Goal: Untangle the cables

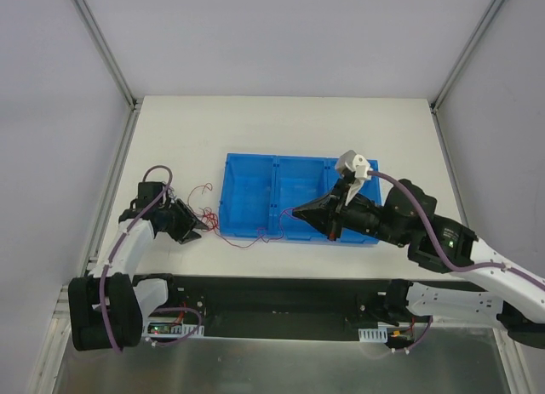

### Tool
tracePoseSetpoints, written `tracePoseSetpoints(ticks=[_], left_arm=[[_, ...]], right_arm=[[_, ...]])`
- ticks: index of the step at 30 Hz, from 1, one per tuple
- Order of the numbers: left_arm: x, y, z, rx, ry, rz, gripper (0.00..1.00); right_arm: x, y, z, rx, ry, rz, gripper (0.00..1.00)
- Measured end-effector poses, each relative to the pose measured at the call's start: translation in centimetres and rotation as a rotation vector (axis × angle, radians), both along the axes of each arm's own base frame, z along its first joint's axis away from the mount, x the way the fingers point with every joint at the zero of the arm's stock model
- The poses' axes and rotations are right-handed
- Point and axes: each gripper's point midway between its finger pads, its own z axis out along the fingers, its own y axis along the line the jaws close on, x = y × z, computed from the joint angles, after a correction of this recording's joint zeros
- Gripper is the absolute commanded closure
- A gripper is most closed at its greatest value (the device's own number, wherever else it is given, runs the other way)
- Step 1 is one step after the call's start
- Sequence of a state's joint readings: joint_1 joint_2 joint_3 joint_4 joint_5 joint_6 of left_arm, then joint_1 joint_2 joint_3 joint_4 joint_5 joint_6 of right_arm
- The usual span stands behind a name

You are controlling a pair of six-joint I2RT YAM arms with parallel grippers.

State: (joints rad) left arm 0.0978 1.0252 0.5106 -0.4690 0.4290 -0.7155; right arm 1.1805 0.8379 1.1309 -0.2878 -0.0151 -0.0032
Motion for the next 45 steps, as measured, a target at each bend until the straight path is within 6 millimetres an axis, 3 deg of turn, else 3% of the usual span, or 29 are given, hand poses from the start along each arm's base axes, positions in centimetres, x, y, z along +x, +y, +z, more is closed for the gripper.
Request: tracePoseSetpoints(ticks=[8,10,13,15,18,22,26,28,31,35,38,41,45], left_arm=[[1.3,-0.4,-1.6,-0.014,0.016,-0.050,0.61],[1.5,-0.8,-2.0,-0.018,0.018,-0.078,0.67],[1.8,-1.1,-2.6,-0.016,0.022,-0.101,0.83],[2.1,-1.0,-2.9,-0.012,0.020,-0.111,1.00],[2.7,-0.9,-2.8,0.001,0.004,-0.122,1.00],[3.3,0.0,-0.9,0.068,-0.063,-0.117,1.00],[3.8,1.1,4.1,0.151,-0.194,-0.106,1.00],[4.1,1.5,6.9,0.179,-0.255,-0.095,1.00],[4.2,1.8,10.3,0.205,-0.325,-0.079,1.00],[3.2,2.3,11.1,0.235,-0.321,-0.063,1.00],[2.8,2.5,11.4,0.246,-0.303,-0.055,1.00],[2.8,2.6,12.2,0.251,-0.311,-0.051,1.00],[2.9,3.0,12.8,0.278,-0.320,-0.054,1.00]], right_arm=[[-0.1,-1.3,0.7,0.041,-0.019,-0.025,0.99],[0.0,-1.3,0.5,0.037,-0.018,-0.030,0.99],[0.2,-1.0,0.2,0.031,-0.016,-0.033,0.99],[0.3,-0.8,-0.4,0.017,-0.011,-0.033,0.99],[0.5,-0.1,-1.0,-0.001,0.002,-0.032,0.99],[1.1,1.3,-2.1,-0.031,0.020,-0.032,0.99],[2.9,3.6,-2.6,-0.087,0.027,-0.053,0.99],[5.2,4.8,-1.4,-0.083,0.025,-0.090,0.99],[11.7,6.6,2.8,-0.003,0.014,-0.191,0.99],[20.7,8.2,8.9,0.184,0.017,-0.297,0.99],[26.6,8.7,11.8,0.329,0.020,-0.344,0.99],[32.1,8.3,13.1,0.455,0.052,-0.383,0.99],[38.7,6.7,12.7,0.590,0.098,-0.430,0.99]])
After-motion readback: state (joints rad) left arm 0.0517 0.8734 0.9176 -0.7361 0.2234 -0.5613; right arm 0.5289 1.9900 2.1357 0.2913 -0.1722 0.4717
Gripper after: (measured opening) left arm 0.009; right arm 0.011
